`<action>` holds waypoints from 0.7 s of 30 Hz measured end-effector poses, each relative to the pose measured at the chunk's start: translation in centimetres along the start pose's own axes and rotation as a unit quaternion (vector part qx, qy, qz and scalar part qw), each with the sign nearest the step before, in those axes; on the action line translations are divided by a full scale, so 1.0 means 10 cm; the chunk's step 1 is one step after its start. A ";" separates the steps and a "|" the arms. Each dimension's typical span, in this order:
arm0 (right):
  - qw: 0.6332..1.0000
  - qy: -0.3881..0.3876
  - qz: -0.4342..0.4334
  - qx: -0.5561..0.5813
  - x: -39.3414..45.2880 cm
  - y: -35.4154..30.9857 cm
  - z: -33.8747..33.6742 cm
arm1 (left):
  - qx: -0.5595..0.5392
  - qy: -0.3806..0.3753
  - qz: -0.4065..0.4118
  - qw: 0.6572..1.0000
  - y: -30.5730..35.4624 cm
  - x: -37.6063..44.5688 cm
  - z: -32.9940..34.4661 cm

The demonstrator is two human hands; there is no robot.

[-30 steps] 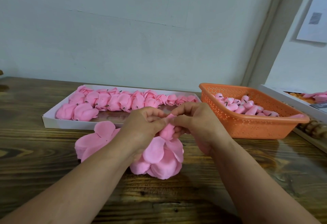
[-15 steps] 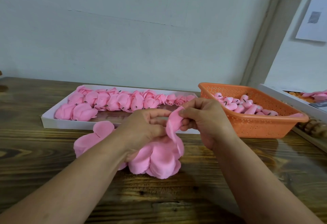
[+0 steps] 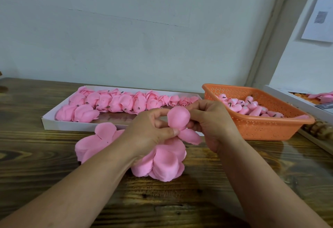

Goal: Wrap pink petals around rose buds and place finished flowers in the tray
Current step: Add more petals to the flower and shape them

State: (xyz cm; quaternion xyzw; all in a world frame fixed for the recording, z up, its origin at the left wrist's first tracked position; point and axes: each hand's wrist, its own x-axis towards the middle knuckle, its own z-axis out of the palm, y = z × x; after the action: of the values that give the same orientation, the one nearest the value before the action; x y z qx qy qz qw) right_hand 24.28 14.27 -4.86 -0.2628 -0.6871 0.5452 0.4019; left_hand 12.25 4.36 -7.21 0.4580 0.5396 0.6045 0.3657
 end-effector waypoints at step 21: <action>0.997 -0.025 0.036 0.066 -0.04 0.00 0.08 | 0.094 0.139 0.135 0.977 -0.01 -0.03 0.05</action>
State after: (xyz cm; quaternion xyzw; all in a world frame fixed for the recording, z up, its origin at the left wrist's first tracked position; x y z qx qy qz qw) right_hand 23.85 13.52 -5.02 -0.2464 -0.6495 0.6101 0.3810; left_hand 12.82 4.31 -7.34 0.4709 0.5724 0.6526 0.1573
